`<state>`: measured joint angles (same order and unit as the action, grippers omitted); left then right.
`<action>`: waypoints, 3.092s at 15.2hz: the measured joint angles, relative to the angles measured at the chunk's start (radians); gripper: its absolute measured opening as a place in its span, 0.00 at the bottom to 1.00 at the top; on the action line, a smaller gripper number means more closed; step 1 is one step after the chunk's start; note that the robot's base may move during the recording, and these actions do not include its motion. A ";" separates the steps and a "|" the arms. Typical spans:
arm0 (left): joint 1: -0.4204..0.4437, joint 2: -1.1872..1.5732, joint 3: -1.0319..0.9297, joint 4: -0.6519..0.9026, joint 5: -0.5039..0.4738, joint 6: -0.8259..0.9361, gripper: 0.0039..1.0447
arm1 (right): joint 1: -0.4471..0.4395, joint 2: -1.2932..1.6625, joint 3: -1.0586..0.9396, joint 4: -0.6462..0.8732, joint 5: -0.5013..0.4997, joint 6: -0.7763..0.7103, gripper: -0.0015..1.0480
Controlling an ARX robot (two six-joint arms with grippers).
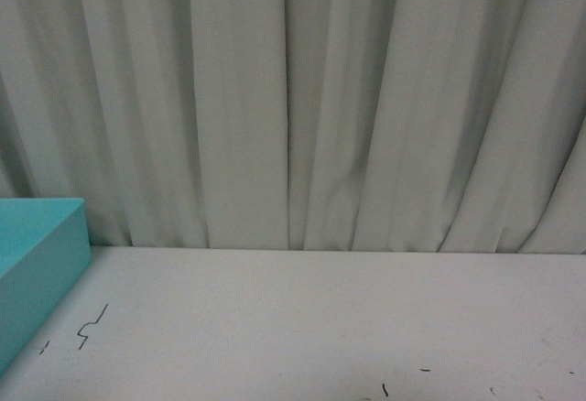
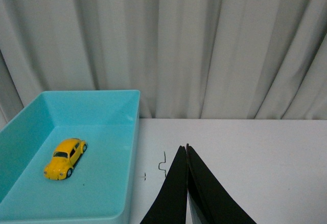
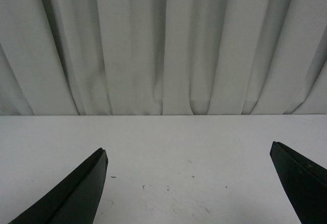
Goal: Wind up and store yellow beetle toy
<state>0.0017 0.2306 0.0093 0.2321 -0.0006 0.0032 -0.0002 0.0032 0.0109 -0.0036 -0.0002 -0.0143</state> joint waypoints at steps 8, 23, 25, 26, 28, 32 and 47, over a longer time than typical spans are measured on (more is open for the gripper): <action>-0.001 -0.224 0.001 -0.240 0.001 0.000 0.01 | 0.000 0.000 0.000 0.000 0.000 0.000 0.94; -0.002 -0.225 0.001 -0.235 0.000 -0.001 0.79 | 0.000 0.000 0.000 0.000 0.000 0.000 0.94; -0.002 -0.225 0.001 -0.235 0.000 0.000 0.96 | 0.000 0.000 0.000 0.000 0.000 0.000 0.94; -0.002 -0.225 0.001 -0.235 0.000 0.000 0.94 | 0.000 0.000 0.000 0.000 0.000 0.000 0.94; -0.002 -0.225 0.001 -0.235 0.000 0.000 0.94 | 0.000 0.000 0.000 0.000 0.000 0.000 0.94; -0.002 -0.225 0.001 -0.235 0.000 0.000 0.94 | 0.000 0.000 0.000 0.000 0.000 0.000 0.94; -0.002 -0.225 0.001 -0.235 0.000 0.000 0.94 | 0.000 0.000 0.000 0.000 0.000 0.000 0.94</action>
<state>-0.0002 0.0055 0.0101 -0.0032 -0.0006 0.0029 -0.0002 0.0032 0.0109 -0.0036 0.0002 -0.0139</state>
